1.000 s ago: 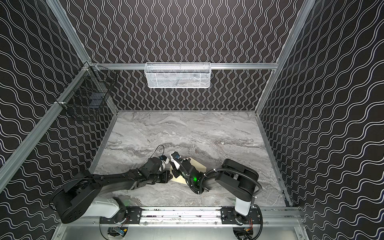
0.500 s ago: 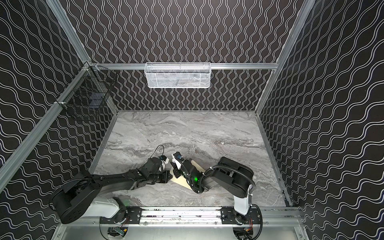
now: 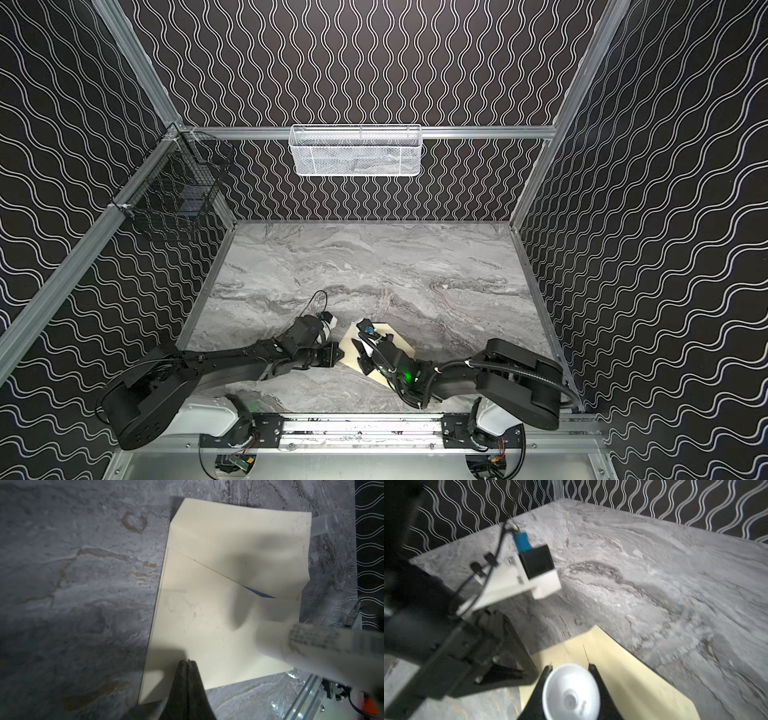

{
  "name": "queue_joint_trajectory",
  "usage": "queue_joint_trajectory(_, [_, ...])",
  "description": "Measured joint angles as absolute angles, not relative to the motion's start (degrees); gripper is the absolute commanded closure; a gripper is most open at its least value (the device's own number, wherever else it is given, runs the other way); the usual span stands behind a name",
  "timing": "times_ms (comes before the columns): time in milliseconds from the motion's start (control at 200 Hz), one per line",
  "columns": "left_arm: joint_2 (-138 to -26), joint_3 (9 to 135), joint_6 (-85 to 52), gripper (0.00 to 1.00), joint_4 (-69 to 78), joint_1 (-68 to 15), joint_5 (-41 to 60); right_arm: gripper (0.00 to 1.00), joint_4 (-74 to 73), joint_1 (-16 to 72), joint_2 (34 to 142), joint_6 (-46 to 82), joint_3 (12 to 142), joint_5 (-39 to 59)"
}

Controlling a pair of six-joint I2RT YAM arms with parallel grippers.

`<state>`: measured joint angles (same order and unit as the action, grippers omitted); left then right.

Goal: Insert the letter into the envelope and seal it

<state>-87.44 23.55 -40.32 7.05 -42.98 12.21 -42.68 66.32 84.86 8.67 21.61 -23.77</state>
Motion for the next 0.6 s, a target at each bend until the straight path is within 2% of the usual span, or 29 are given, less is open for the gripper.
queue_joint_trajectory(245, [-86.85,23.38,-40.47,1.0,6.55,-43.05,12.21,1.0,-42.78,66.13,83.53,13.08,16.86,-28.58])
queue_joint_trajectory(505, [-84.97,23.57,-40.51,1.0,3.27,-44.42,11.14,1.0,-39.9,62.46,78.74,10.59,16.05,-28.69])
queue_joint_trajectory(601, [-83.68,24.6,-40.47,0.86,-0.51,-45.63,10.52,1.0,-39.16,61.93,75.11,9.76,16.64,-24.12])
